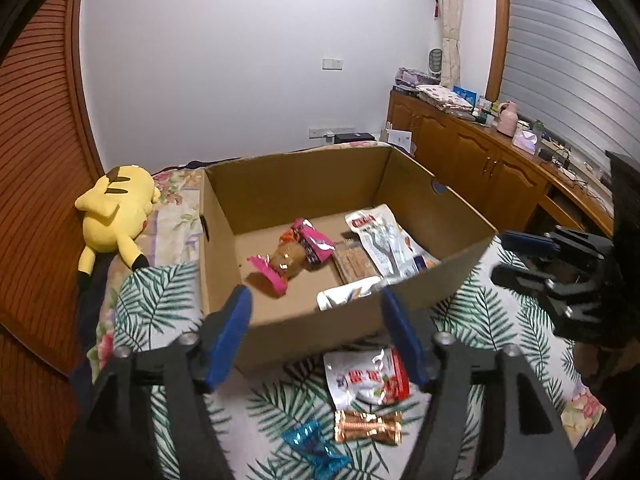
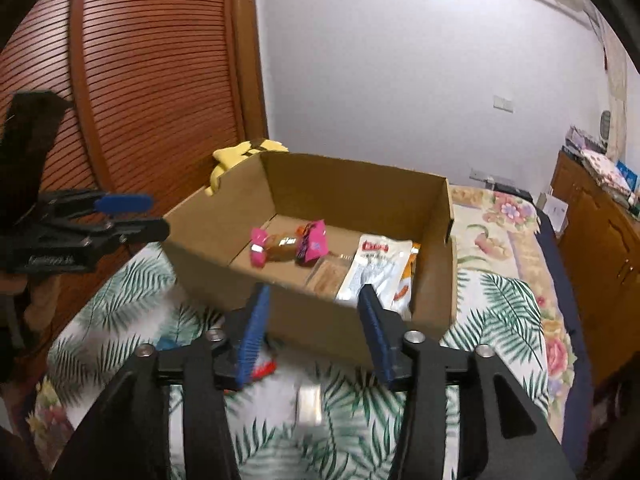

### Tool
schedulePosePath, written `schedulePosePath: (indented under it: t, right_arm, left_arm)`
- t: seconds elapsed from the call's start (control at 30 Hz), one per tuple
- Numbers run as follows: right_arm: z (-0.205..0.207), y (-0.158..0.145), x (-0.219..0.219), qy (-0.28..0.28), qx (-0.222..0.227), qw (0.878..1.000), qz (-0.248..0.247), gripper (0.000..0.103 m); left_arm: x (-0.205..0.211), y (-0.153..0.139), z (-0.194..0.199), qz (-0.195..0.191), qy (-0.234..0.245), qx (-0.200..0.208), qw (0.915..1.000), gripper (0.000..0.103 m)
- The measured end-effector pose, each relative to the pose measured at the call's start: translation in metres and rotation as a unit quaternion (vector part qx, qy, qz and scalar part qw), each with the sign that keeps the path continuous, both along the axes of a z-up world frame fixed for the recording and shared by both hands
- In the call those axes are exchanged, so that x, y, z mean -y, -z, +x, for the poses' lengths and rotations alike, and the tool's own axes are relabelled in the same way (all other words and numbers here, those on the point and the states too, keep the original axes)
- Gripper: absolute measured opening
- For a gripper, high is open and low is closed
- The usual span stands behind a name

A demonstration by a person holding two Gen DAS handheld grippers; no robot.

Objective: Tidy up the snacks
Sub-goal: 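Open the left tool to drop its pouch while the right tool releases its pouch, then withdraw both tools from the box toward the remaining snacks on the bed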

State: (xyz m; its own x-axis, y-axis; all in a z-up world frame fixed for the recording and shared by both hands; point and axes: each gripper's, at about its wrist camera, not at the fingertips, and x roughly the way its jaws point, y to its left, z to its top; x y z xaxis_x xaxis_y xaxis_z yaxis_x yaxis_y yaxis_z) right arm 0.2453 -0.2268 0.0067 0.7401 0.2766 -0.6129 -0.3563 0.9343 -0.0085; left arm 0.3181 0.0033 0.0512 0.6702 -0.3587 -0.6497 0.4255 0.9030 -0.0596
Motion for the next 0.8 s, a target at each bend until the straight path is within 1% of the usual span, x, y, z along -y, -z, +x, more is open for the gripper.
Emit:
schedulePosePath:
  t: [0.07,0.17,0.23,0.3,0.6,0.8]
  right_arm:
    - [-0.011,0.007,-0.002,-0.009,-0.010,1.000,-0.001,0.053]
    - [-0.021,0.022,-0.004,-0.010,-0.022,1.000,-0.013,0.059]
    - [-0.023,0.032,-0.005,-0.011,-0.031,0.999,-0.021,0.061]
    - [-0.022,0.043,-0.005,-0.007,-0.045,0.999,-0.023,0.062]
    - [-0.008,0.090,-0.009,-0.010,-0.108,0.994,-0.034,0.061]
    - [0.003,0.109,-0.008,-0.004,-0.123,0.992,-0.038,0.060]
  left_arm:
    - [0.000,0.005,-0.011,0.003,0.007,0.004,1.0000,0.073]
    - [0.002,0.013,-0.026,0.009,0.012,0.004,0.9999,0.073]
    - [0.002,0.018,-0.033,0.010,0.011,0.003,0.9999,0.073]
    - [0.002,0.025,-0.040,0.008,0.014,-0.002,0.9999,0.073]
    - [-0.004,0.066,-0.054,0.004,0.005,-0.062,0.9980,0.073]
    - [-0.010,0.093,-0.048,0.026,-0.028,-0.098,0.9944,0.073]
